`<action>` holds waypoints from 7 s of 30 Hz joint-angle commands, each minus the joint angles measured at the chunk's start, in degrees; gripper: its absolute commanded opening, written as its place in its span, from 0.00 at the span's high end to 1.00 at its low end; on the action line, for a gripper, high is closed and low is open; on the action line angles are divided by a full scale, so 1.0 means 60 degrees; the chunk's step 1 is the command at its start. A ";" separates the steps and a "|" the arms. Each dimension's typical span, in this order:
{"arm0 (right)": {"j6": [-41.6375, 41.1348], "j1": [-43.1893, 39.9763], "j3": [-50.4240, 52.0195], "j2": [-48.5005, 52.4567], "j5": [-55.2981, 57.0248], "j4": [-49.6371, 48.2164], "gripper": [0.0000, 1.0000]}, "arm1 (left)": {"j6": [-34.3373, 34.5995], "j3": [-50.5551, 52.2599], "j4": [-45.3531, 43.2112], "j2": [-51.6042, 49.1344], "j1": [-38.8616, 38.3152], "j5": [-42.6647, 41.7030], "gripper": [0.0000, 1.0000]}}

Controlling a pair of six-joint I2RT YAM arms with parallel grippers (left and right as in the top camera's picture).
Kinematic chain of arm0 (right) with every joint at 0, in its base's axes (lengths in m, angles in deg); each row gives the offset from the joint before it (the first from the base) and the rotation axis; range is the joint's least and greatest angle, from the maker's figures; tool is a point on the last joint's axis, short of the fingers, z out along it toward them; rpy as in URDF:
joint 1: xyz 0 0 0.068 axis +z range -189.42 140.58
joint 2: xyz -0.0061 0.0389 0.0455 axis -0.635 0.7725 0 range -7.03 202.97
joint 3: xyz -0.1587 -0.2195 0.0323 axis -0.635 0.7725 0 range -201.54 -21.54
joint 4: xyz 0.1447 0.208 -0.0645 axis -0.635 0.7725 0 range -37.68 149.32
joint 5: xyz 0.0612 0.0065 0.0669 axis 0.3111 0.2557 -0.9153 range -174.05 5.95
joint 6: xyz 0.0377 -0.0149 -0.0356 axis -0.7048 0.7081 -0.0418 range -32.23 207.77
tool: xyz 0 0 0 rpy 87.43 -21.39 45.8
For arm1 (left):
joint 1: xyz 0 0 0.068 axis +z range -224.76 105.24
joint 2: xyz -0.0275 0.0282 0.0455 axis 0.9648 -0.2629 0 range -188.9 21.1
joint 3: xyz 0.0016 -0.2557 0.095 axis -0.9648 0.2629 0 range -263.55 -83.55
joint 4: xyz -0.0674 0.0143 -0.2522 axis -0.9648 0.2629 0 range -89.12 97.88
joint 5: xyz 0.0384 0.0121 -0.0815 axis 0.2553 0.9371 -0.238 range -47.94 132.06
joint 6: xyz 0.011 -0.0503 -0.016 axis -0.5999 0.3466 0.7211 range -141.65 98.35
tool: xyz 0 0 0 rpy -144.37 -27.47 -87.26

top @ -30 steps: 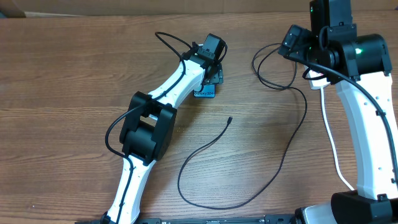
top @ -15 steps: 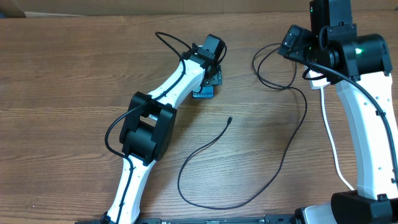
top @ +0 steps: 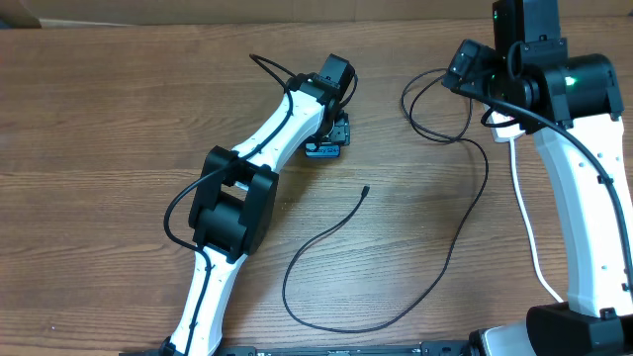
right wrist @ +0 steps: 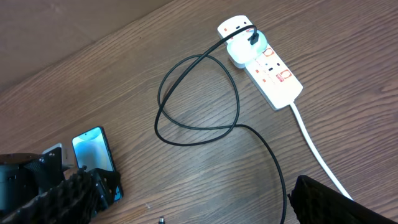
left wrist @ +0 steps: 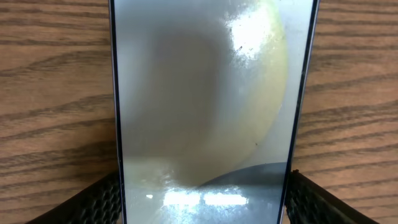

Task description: Plug charger to phone and switch on socket

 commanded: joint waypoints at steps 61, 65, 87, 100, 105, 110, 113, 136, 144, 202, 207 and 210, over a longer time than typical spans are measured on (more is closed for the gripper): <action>-0.0015 0.0025 -0.0244 0.0036 -0.0168 0.0055 0.00 | -0.0539 -0.0667 0.0674 -0.0397 -0.0047 -0.0204 0.03; -0.0011 0.0025 -0.0244 0.0036 -0.0168 0.0160 0.00 | -0.0532 -0.0667 0.0674 -0.0397 -0.0036 0.0142 0.04; -0.0011 0.0025 -0.0244 0.0036 -0.0168 0.0193 0.00 | -0.0528 -0.0667 0.2084 -0.0397 -0.0091 -0.0860 0.28; -0.0011 0.0025 -0.0244 0.0036 -0.0168 0.0164 0.00 | -0.0590 -0.0670 0.3781 -0.0397 -0.0295 -0.1698 0.09; -0.0011 0.0025 -0.0244 0.0036 -0.0164 0.0157 0.00 | -0.0568 -0.0670 0.3264 -0.0397 -0.0142 -0.1220 0.00; -0.0015 0.0025 -0.0244 0.0036 -0.0168 0.0142 0.00 | -0.0572 -0.0670 0.2699 -0.0397 -0.0073 -0.0433 0.00; -0.0011 0.0025 -0.0244 0.0036 -0.0168 0.0117 0.00 | -0.0572 -0.0667 0.2313 -0.0397 -0.0084 0.0131 0.00; -0.0011 0.0025 -0.0244 0.0036 -0.0168 0.0189 0.00 | -0.0816 -0.0667 0.2590 -0.0397 -0.0098 -0.0648 0.17; -0.0011 0.0025 -0.0244 0.0036 -0.0168 0.0193 0.00 | -0.0892 -0.0667 0.2652 -0.0397 -0.0098 -0.0794 0.20; -0.0011 0.0025 -0.0244 0.0036 -0.0164 0.0153 0.00 | -0.0856 -0.0670 0.3158 -0.0393 -0.0084 -0.1184 0.16; -0.0011 0.0025 -0.0244 0.0036 -0.0168 0.0157 0.00 | -0.0841 -0.0667 0.3147 -0.0393 -0.0091 -0.1180 0.20; -0.0011 0.0025 -0.0244 0.0036 -0.0164 0.0153 0.00 | -0.0780 -0.0670 0.3144 -0.0393 -0.0087 -0.1177 0.24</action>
